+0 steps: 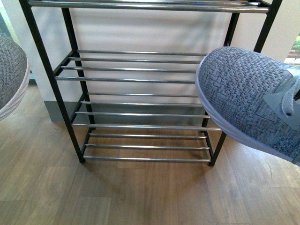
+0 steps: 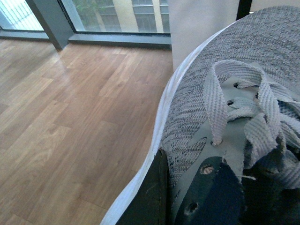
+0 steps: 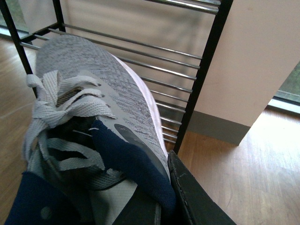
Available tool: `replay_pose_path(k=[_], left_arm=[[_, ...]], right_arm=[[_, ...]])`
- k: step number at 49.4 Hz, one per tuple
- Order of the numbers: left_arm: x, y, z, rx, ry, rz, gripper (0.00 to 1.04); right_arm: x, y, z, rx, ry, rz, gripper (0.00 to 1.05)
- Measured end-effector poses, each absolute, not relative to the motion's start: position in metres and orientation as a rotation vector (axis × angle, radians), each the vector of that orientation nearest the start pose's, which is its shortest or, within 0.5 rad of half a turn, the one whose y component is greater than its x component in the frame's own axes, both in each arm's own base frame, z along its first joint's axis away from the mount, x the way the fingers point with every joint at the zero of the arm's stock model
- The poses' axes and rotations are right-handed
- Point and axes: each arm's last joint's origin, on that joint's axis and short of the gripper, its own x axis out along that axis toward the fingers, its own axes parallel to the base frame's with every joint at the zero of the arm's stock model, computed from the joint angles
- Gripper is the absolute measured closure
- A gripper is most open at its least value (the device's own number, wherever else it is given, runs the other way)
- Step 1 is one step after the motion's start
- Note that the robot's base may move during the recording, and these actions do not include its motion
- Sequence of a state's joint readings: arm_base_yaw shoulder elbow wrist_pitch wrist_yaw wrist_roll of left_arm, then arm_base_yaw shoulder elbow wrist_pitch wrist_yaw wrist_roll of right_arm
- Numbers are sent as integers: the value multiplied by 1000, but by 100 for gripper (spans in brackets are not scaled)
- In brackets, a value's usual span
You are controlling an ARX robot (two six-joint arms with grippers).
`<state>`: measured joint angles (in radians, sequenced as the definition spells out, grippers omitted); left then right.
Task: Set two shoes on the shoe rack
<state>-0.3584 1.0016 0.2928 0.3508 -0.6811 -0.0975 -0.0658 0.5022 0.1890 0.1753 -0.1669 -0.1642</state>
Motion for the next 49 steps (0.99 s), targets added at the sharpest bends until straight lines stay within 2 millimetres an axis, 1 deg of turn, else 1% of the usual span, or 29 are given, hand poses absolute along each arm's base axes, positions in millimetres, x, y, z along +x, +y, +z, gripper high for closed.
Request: replay_pose_path(k=[49], left_arm=[[182, -50, 180, 81, 296, 320, 103]], right_arm=[[135, -5, 199, -149, 129, 101, 103]])
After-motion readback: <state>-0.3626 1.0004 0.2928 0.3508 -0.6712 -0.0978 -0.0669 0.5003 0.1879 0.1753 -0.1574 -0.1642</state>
